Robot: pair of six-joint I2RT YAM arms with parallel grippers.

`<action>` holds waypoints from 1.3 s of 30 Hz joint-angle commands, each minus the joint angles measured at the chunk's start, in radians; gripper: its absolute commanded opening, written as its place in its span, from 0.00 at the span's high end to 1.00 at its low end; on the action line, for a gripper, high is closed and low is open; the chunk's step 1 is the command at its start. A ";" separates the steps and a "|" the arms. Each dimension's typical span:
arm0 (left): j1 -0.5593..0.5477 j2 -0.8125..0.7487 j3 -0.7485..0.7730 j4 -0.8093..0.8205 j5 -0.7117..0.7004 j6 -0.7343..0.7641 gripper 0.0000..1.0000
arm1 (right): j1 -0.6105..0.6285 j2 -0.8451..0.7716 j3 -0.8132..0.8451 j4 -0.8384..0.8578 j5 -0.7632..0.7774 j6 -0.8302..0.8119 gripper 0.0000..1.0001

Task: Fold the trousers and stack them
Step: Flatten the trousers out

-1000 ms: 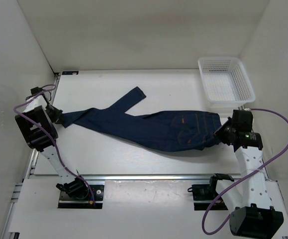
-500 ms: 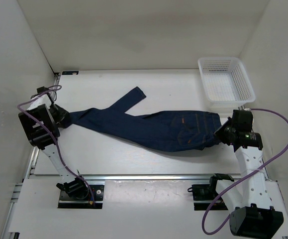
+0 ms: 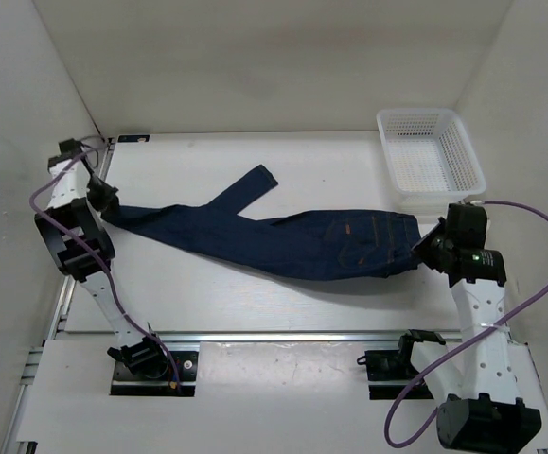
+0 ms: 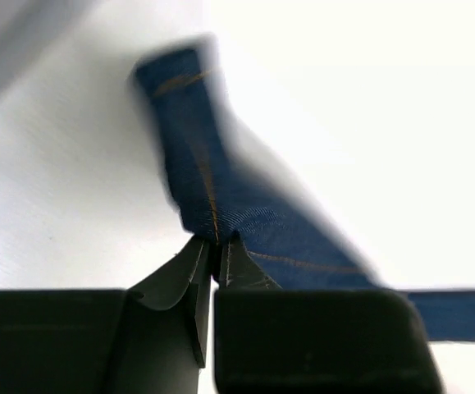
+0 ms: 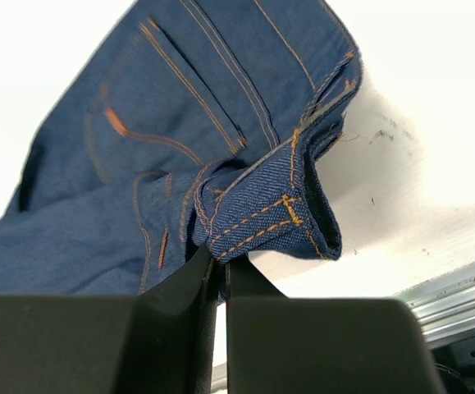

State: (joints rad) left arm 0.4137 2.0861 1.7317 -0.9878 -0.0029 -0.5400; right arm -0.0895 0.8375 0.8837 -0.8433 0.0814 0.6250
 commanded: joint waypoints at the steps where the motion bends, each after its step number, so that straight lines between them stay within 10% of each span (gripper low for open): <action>1: -0.007 -0.146 0.184 -0.087 0.014 -0.008 0.90 | 0.002 0.003 0.127 -0.011 0.052 -0.018 0.97; 7: 0.002 -0.217 0.253 -0.147 0.004 -0.020 0.90 | 0.002 -0.060 0.195 -0.115 0.115 -0.018 0.97; 19: 0.106 -0.396 -0.098 -0.123 -0.052 0.011 0.90 | 0.011 -0.337 0.063 -0.358 0.020 0.070 0.99; 22: 0.116 -0.406 -0.142 -0.123 -0.062 0.021 0.77 | 0.025 -0.360 0.092 -0.445 0.005 0.076 0.77; 23: 0.116 -0.406 -0.143 -0.123 -0.046 0.035 0.63 | 0.025 -0.360 0.112 -0.486 0.004 0.097 0.46; 26: 0.116 -0.397 -0.155 -0.123 0.018 0.061 0.02 | 0.025 -0.350 0.185 -0.497 0.027 0.088 0.05; 29: 0.074 -0.397 -0.126 -0.114 0.017 0.084 0.00 | 0.025 -0.318 0.242 -0.497 0.089 0.065 0.03; 31: 0.036 -0.397 -0.107 -0.114 0.017 0.110 0.08 | 0.025 -0.287 0.267 -0.462 0.110 0.050 0.09; 32: 0.019 -0.397 -0.098 -0.114 0.035 0.127 0.19 | 0.025 -0.266 0.280 -0.421 0.110 0.030 0.34; 33: 0.001 -0.397 -0.084 -0.114 0.044 0.143 0.56 | 0.025 -0.252 0.281 -0.399 0.086 0.021 0.57; 35: -0.080 -0.386 -0.072 -0.104 0.085 0.195 0.80 | 0.025 -0.203 0.264 -0.355 0.038 0.021 0.91; 39: -0.283 -0.284 -0.031 -0.104 0.127 0.255 0.77 | 0.025 -0.117 0.120 -0.149 -0.153 0.036 0.98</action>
State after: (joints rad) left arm 0.2729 1.7744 1.6482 -1.1076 0.0502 -0.3618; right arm -0.0700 0.6563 1.0885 -1.1645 0.0677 0.6666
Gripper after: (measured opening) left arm 0.214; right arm 0.015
